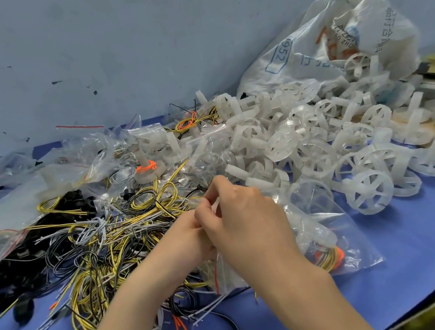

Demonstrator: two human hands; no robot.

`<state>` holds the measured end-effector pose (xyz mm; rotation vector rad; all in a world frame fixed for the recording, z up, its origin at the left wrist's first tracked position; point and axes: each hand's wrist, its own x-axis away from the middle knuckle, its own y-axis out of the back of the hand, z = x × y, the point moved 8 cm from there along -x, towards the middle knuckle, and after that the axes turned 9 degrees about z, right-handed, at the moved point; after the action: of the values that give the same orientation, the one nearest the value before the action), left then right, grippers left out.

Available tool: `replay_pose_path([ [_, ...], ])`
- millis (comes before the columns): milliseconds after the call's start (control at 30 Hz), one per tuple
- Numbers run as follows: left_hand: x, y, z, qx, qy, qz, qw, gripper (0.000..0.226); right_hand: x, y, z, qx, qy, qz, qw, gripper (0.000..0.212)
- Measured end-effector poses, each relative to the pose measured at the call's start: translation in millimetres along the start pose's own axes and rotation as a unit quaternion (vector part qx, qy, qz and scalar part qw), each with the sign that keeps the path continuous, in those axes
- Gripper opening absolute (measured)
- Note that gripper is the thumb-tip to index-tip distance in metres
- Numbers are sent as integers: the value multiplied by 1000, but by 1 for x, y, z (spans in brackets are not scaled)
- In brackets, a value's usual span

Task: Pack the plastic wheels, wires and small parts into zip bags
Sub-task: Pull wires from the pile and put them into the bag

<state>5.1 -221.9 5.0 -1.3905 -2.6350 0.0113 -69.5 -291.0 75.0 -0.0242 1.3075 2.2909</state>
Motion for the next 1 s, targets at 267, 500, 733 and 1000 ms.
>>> replay_pose_path([
  [267,18,6,0,33,10,-14,999,53,-10,51,-35,-151,-8,-123,981,40],
  [500,39,-8,2,-112,-31,-39,993,22,-5,25,4,-114,54,-76,989,33],
  [733,52,7,9,-76,-7,-133,988,50,10,2,51,-52,141,-67,986,26],
  [1000,52,8,-4,-2,-77,-137,988,47,5,-4,43,-54,128,-66,988,30],
])
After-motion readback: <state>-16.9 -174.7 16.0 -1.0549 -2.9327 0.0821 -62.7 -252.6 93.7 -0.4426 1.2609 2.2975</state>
